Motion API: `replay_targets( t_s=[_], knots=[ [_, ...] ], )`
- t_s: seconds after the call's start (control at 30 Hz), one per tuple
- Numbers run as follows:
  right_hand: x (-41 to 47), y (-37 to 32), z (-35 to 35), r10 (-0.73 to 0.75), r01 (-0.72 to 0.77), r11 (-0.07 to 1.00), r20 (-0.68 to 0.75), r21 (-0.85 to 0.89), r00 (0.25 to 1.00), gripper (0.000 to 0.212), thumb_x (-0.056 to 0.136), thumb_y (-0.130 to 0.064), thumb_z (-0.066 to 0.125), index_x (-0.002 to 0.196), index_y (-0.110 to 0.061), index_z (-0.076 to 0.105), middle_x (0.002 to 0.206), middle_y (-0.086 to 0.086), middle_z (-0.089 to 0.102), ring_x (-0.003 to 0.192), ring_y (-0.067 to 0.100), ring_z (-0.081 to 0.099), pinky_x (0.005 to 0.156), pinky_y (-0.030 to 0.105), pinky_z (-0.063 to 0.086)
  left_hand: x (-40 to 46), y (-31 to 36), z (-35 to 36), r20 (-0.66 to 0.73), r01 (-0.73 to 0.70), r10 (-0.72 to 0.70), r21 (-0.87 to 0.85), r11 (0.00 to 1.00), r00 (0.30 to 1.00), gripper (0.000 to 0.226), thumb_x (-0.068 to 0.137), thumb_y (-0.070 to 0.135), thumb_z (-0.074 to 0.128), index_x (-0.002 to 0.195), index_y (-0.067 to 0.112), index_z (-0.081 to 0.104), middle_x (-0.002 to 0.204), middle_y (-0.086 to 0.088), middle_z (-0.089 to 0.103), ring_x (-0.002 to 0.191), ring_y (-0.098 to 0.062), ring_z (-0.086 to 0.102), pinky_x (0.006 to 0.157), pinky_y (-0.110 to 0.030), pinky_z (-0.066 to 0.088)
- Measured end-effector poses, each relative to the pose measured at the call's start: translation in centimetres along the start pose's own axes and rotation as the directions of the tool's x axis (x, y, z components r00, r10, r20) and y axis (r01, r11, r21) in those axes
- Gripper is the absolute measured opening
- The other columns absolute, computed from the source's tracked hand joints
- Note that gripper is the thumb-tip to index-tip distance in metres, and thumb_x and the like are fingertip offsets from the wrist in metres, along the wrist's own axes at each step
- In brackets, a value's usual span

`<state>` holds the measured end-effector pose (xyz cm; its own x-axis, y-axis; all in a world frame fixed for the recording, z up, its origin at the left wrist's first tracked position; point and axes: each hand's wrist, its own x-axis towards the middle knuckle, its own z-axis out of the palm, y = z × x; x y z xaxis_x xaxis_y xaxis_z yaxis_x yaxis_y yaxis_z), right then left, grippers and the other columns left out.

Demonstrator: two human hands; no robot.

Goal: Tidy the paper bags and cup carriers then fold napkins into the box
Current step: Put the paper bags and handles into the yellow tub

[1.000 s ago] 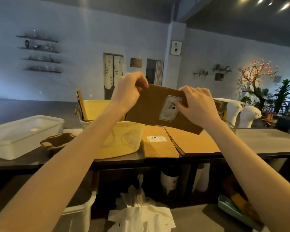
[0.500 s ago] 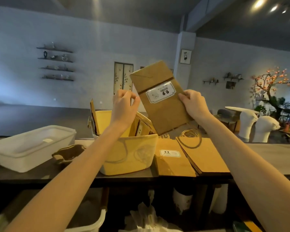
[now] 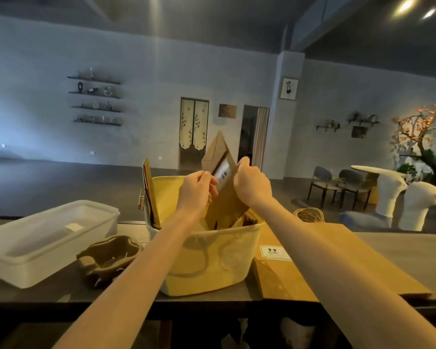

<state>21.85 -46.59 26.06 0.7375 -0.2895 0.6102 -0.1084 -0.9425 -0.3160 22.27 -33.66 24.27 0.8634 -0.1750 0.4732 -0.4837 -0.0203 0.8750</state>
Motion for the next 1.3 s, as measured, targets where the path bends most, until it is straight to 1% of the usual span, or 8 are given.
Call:
replay_targets(
  t_s=[0.2, 0.4, 0.57, 0.67, 0.8, 0.93, 1.1, 1.3],
  knots=[
    [-0.2, 0.1, 2.1, -0.076, 0.138, 0.913, 0.172, -0.383, 0.982, 0.026, 0.097, -0.027, 0.051, 0.118, -0.012, 0.055, 0.090, 0.003, 0.058, 0.073, 0.015, 0.055, 0.066, 0.022, 0.044, 0.7, 0.0, 0.1, -0.004, -0.024, 0.024, 0.033, 0.999, 1.000, 0.035, 0.101, 0.021, 0.034, 0.074, 0.015, 0.055, 0.067, -0.001, 0.056, 0.057, -0.008, 0.048, 0.047, -0.011, 0.037],
    [0.2, -0.1, 2.5, -0.027, 0.168, 0.873, 0.301, -0.457, 0.953, 0.027, 0.094, -0.031, 0.055, 0.116, -0.017, 0.059, 0.086, 0.001, 0.052, 0.075, 0.016, 0.053, 0.075, 0.023, 0.046, 0.8, -0.3, 0.3, 0.011, 0.005, -0.006, 0.059, 0.998, 1.000, 0.036, 0.101, 0.023, 0.034, 0.072, 0.017, 0.055, 0.068, -0.001, 0.056, 0.060, -0.010, 0.050, 0.052, -0.015, 0.038],
    [-0.1, 0.5, 3.0, 0.009, 0.252, 0.813, 0.444, -0.525, 0.896, 0.043, 0.092, -0.036, 0.058, 0.129, -0.015, 0.053, 0.124, 0.009, 0.047, 0.118, 0.024, 0.041, 0.098, 0.034, 0.038, 0.6, 0.0, 0.0, 0.084, 0.010, -0.014, 0.041, 0.999, 0.996, 0.037, 0.101, 0.025, 0.035, 0.072, 0.016, 0.057, 0.067, -0.001, 0.056, 0.061, -0.009, 0.050, 0.052, -0.015, 0.039],
    [0.6, 0.5, 2.1, 0.050, 0.185, 0.890, 0.493, -0.416, 0.868, 0.045, 0.094, -0.040, 0.053, 0.131, -0.014, 0.051, 0.128, 0.010, 0.046, 0.121, 0.026, 0.041, 0.100, 0.037, 0.038, 0.6, 0.2, 0.0, 0.091, -0.006, 0.000, 0.060, 0.998, 0.996, 0.036, 0.100, 0.025, 0.035, 0.073, 0.016, 0.057, 0.068, -0.001, 0.056, 0.061, -0.010, 0.050, 0.052, -0.016, 0.039],
    [0.7, 1.1, -0.2, 0.052, 0.012, 0.991, 0.475, -0.130, 0.879, 0.037, 0.096, -0.041, 0.047, 0.108, -0.011, 0.064, 0.096, 0.007, 0.065, 0.089, 0.019, 0.063, 0.082, 0.031, 0.053, 0.3, 0.6, 0.6, 0.078, -0.120, 0.110, 0.134, 0.984, 0.991, 0.034, 0.099, 0.022, 0.038, 0.071, 0.021, 0.056, 0.067, 0.001, 0.057, 0.062, -0.009, 0.053, 0.056, -0.017, 0.041],
    [-1.3, 4.2, -3.9, 0.117, -0.101, 0.993, 0.356, -0.064, 0.927, 0.028, 0.096, -0.030, 0.048, 0.105, -0.011, 0.066, 0.092, 0.004, 0.065, 0.082, 0.018, 0.062, 0.072, 0.028, 0.052, -1.7, 2.4, 2.2, 0.265, -0.228, 0.189, 0.125, 0.966, 0.945, 0.031, 0.099, 0.020, 0.038, 0.074, 0.020, 0.055, 0.068, 0.002, 0.060, 0.062, -0.008, 0.057, 0.053, -0.011, 0.045],
    [-5.9, 9.6, -5.4, 0.335, -0.296, 0.941, 0.346, -0.163, 0.877, 0.028, 0.095, -0.025, 0.047, 0.107, -0.008, 0.065, 0.098, 0.007, 0.065, 0.089, 0.022, 0.061, 0.083, 0.037, 0.053, -4.8, 2.5, 5.7, 0.528, -0.037, -0.039, 0.133, 0.991, 0.848, 0.025, 0.100, 0.023, 0.038, 0.090, 0.012, 0.058, 0.083, -0.003, 0.063, 0.076, -0.015, 0.062, 0.064, -0.024, 0.053],
    [-11.5, 13.3, -5.3, 0.478, -0.312, 0.866, 0.463, -0.390, 0.746, 0.027, 0.097, -0.028, 0.040, 0.080, -0.011, 0.053, 0.075, 0.001, 0.050, 0.078, 0.018, 0.049, 0.057, 0.025, 0.035, -7.8, -0.9, 9.3, 0.466, 0.257, -0.405, 0.350, 0.901, 0.786, 0.036, 0.099, 0.021, 0.039, 0.127, 0.003, 0.049, 0.107, -0.008, 0.058, 0.090, -0.017, 0.052, 0.080, -0.029, 0.045]
  ],
)
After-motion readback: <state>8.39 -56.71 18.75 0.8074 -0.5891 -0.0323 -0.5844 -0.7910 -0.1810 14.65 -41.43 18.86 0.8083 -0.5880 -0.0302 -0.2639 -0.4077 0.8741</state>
